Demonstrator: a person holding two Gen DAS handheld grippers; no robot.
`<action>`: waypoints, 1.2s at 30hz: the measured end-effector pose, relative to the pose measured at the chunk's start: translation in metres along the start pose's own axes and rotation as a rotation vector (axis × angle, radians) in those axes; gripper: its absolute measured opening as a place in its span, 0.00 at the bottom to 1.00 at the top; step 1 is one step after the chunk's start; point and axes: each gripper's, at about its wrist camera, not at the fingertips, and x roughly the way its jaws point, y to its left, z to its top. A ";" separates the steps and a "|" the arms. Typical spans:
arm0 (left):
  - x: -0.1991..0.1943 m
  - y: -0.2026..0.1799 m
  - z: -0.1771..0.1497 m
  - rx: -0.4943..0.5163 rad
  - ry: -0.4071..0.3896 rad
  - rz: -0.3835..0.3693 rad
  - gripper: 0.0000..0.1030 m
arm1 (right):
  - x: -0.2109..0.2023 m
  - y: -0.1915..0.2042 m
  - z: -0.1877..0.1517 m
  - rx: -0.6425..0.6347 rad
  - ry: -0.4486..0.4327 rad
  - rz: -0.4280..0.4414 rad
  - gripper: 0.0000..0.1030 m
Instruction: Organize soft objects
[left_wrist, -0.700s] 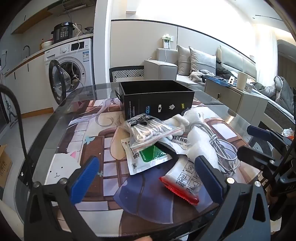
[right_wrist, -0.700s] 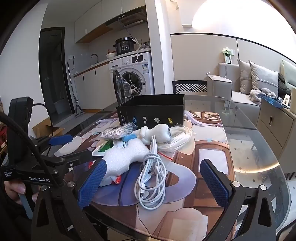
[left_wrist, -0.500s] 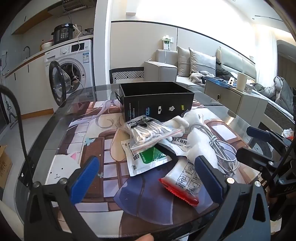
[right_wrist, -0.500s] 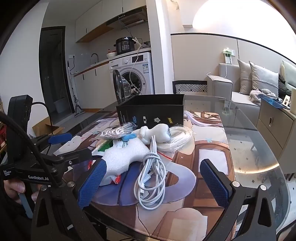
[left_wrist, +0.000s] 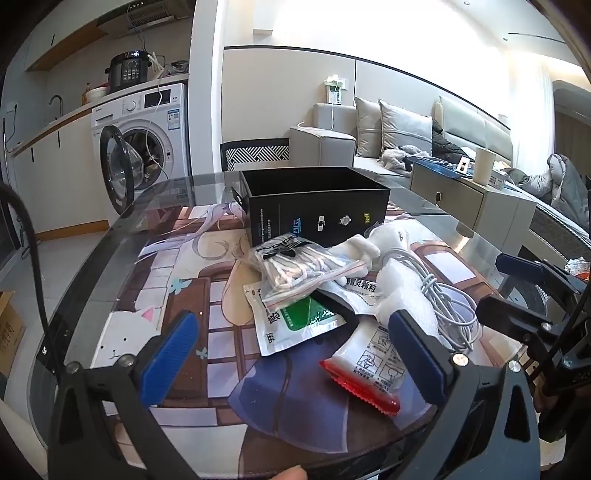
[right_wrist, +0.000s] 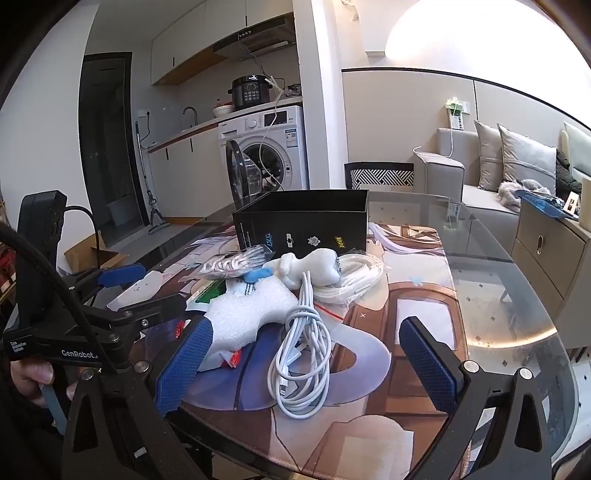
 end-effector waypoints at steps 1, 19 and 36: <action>0.000 0.000 0.000 0.002 -0.003 0.001 1.00 | -0.001 0.000 0.000 0.001 -0.001 -0.001 1.00; -0.005 -0.001 0.000 0.014 -0.042 -0.002 1.00 | 0.002 -0.001 -0.002 0.003 -0.001 -0.005 1.00; -0.006 -0.003 0.001 0.031 -0.052 -0.004 1.00 | 0.005 -0.004 -0.005 -0.008 0.027 -0.028 1.00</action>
